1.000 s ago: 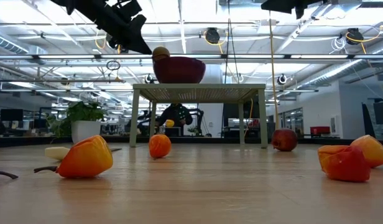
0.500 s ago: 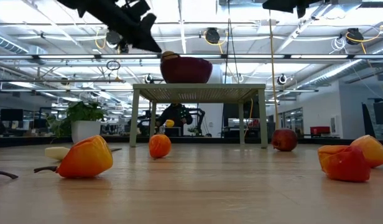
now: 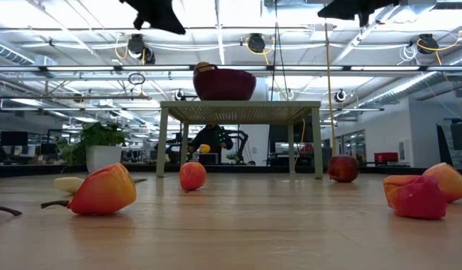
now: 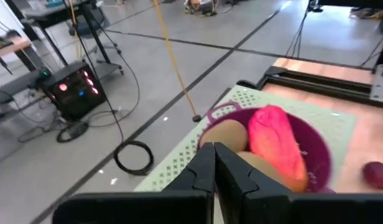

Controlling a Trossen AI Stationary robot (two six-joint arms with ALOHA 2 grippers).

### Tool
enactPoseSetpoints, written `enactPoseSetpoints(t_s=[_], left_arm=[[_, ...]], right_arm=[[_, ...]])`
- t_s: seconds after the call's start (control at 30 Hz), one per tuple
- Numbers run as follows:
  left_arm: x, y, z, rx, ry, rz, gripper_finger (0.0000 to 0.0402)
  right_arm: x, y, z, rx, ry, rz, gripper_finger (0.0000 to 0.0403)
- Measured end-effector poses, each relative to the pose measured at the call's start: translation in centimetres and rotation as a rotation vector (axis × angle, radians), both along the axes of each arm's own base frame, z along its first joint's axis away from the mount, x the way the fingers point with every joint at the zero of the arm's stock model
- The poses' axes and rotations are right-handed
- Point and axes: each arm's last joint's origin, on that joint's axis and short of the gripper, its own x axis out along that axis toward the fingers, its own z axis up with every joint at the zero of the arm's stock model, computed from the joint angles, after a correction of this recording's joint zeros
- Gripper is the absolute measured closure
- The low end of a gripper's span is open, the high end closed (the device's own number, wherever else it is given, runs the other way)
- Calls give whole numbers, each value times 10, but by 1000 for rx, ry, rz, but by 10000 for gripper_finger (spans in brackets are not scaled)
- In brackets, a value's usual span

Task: Pick & Place Fruit
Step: Put the pomegranate into the strainer bowl on the shelf

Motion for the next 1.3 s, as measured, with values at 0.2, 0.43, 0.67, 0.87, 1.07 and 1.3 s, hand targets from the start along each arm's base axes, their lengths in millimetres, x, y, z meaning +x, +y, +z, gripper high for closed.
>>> enactPoseSetpoints(t_s=[0.2,0.43,0.67,0.87,1.07,1.3], left_arm=[[-30,-17,13,-70,-49,2,397],[-54,-36,19,-108,-111,-35,398],[-67,-50,0,-150,-174,-80,400],[-72,-60,-28,-162,-291,-130,400],[-75,-68,-57,-200,-346,-150,401],[-79,-77,-79,-204,-355,-175,400]], right_arm=[[0,0,-6,52,41,0,400],[0,0,-10,105,58,-4,395],[-2,2,-20,280,90,5,394],[-2,10,-30,411,179,237,397],[-2,20,-35,503,243,445,398],[3,23,-44,550,310,490,395]])
